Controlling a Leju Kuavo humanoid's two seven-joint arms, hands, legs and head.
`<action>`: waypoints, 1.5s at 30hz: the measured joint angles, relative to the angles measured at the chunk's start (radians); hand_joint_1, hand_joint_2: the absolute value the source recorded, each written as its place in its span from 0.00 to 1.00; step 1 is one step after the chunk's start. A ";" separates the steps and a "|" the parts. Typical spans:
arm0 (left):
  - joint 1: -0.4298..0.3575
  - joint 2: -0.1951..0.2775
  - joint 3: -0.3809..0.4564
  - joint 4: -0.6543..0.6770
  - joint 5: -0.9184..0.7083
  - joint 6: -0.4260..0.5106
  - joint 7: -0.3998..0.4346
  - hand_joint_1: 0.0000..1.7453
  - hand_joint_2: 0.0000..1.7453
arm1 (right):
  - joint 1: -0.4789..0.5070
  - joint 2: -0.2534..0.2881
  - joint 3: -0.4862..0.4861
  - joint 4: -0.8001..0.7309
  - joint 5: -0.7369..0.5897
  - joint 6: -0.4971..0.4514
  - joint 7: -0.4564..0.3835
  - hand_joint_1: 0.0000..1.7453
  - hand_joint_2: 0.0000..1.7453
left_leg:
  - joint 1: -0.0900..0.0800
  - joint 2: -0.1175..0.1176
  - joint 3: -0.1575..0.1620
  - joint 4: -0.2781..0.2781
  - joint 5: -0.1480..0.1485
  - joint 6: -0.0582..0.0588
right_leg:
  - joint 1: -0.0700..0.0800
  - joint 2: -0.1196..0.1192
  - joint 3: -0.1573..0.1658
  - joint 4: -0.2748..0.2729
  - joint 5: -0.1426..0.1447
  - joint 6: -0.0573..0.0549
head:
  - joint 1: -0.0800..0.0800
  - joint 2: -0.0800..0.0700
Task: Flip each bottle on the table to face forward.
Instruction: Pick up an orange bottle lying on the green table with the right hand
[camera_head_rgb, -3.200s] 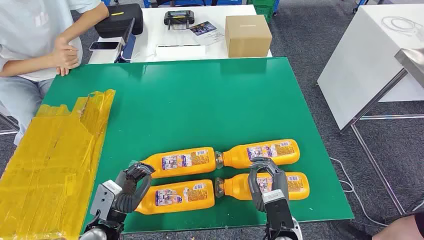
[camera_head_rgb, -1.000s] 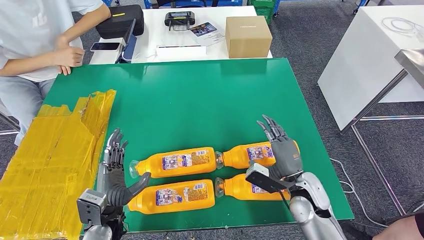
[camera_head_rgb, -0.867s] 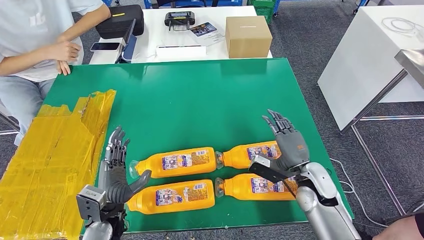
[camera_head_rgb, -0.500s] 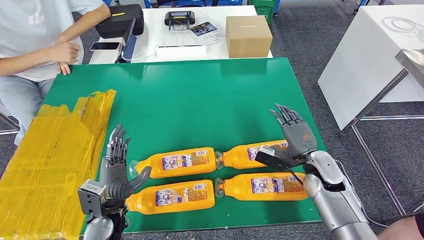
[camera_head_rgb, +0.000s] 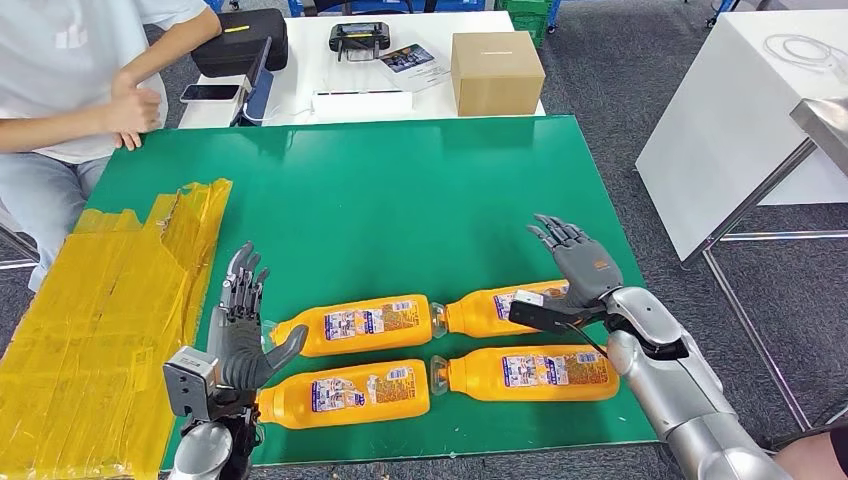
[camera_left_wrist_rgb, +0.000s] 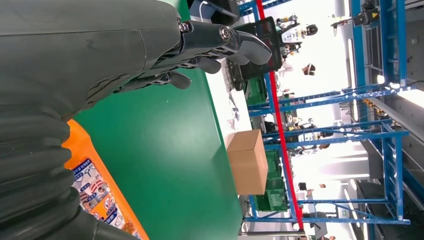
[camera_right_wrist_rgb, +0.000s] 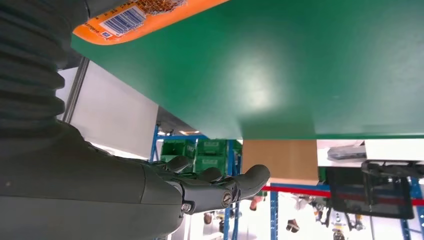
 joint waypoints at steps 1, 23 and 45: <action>-0.001 0.000 0.000 0.002 0.001 0.000 0.000 0.00 1.00 | -0.004 -0.001 0.006 0.004 -0.006 0.007 -0.005 0.00 1.00 | 0.000 0.000 0.000 0.000 0.000 0.000 | 0.000 0.000 0.000 0.000 0.000 0.000 | 0.000 0.000; -0.060 -0.002 0.010 0.074 0.031 -0.017 -0.015 0.00 1.00 | -0.077 0.027 0.131 0.149 -0.243 0.137 -0.190 0.00 1.00 | 0.000 0.000 0.004 0.000 0.000 0.000 | 0.000 0.000 0.003 0.000 0.000 0.000 | 0.000 0.000; -0.085 -0.002 0.020 0.120 0.036 -0.017 -0.017 0.00 1.00 | -0.040 -0.009 0.177 0.105 -0.267 0.156 -0.193 0.00 1.00 | 0.000 0.000 0.002 0.000 0.000 0.000 | 0.000 0.000 0.002 0.000 0.000 0.000 | 0.000 0.000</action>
